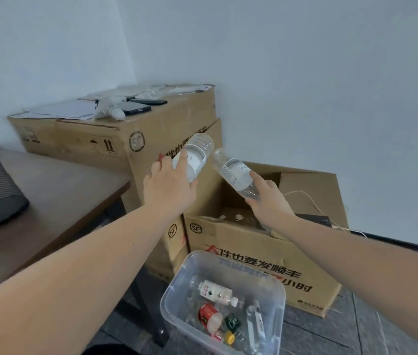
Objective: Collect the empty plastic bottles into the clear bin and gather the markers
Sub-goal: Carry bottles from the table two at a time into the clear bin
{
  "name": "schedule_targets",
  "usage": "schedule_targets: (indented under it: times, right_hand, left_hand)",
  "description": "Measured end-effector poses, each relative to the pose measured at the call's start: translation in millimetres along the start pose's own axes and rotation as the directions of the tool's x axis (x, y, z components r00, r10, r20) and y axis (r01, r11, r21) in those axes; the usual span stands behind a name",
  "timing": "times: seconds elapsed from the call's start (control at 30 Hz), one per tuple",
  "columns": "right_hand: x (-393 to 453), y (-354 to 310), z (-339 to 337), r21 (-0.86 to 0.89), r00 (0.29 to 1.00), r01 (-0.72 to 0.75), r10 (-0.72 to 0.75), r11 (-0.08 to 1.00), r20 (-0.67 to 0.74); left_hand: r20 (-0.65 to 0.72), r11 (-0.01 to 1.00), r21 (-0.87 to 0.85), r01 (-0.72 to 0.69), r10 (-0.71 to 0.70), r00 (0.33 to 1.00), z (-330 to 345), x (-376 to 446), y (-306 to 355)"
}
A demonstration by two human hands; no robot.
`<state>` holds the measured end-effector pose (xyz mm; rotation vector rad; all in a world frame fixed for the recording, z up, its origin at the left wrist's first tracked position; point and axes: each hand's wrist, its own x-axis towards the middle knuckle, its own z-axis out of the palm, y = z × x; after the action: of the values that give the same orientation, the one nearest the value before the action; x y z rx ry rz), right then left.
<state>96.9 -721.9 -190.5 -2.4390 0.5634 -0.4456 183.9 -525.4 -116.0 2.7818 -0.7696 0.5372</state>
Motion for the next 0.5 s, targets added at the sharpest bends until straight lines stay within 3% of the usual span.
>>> schedule_targets:
  times: [0.3, 0.5]
  right_hand:
    - [-5.0, 71.1, 49.7, -0.083, 0.981, -0.065, 0.079, 0.994, 0.178]
    - [-16.9, 111.2, 103.5, -0.146, 0.906, -0.123, 0.171, 0.982, 0.387]
  left_hand:
    - [0.186, 1.000, 0.008, -0.012, 0.010, 0.982, 83.5, -17.0, 12.7]
    - [0.272, 1.000, 0.015, -0.001, -0.004, 0.962, 134.4, -30.2, 4.5]
